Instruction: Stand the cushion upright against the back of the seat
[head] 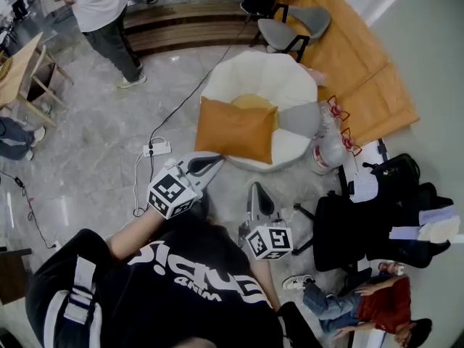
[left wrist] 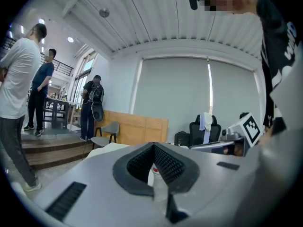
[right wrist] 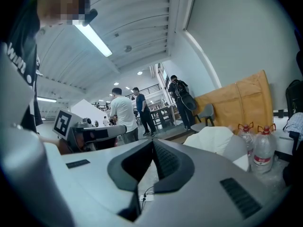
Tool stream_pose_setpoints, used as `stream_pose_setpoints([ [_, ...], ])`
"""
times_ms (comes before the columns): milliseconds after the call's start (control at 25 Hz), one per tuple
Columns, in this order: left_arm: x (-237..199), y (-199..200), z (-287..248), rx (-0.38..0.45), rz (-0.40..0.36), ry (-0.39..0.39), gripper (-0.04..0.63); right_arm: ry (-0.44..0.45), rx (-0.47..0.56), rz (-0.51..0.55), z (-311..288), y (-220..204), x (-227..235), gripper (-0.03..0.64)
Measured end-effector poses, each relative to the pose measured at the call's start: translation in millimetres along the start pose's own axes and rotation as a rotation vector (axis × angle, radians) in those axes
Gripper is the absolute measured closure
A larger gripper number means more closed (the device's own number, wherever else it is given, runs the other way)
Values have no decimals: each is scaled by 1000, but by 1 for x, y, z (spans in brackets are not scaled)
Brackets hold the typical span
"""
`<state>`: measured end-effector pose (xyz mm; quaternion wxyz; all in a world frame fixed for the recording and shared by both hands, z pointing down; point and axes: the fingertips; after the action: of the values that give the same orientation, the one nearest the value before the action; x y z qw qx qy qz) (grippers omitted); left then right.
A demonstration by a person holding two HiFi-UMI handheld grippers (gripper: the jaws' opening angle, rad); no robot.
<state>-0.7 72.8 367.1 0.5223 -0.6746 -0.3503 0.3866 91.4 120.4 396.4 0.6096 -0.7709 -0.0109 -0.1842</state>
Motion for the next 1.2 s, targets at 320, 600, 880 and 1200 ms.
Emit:
stream_pose_setpoints([
  [320,-43,13,-20,-3,-6,1,589,1,-19,-12,-46,3,6,595],
  [600,-93,22,-37,-15,5,-17,589,-23,-34,-20,-95,13,13,595],
  [880,-158,24,-63,-26,45,-38,588,-27,-41,-9,-168,30,20,595],
  [1200,-208,43,-92,-39,9,-116,589,-100,14,-2,-218,66,34,595],
])
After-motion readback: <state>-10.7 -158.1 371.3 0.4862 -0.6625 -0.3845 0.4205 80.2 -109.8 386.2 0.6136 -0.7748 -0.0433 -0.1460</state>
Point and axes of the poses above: the fingertips, and each gripper's own axes: z backward along the fingers, x to its right, y out of its top, and after that the axes turned 8 degrees about -y, right-handed
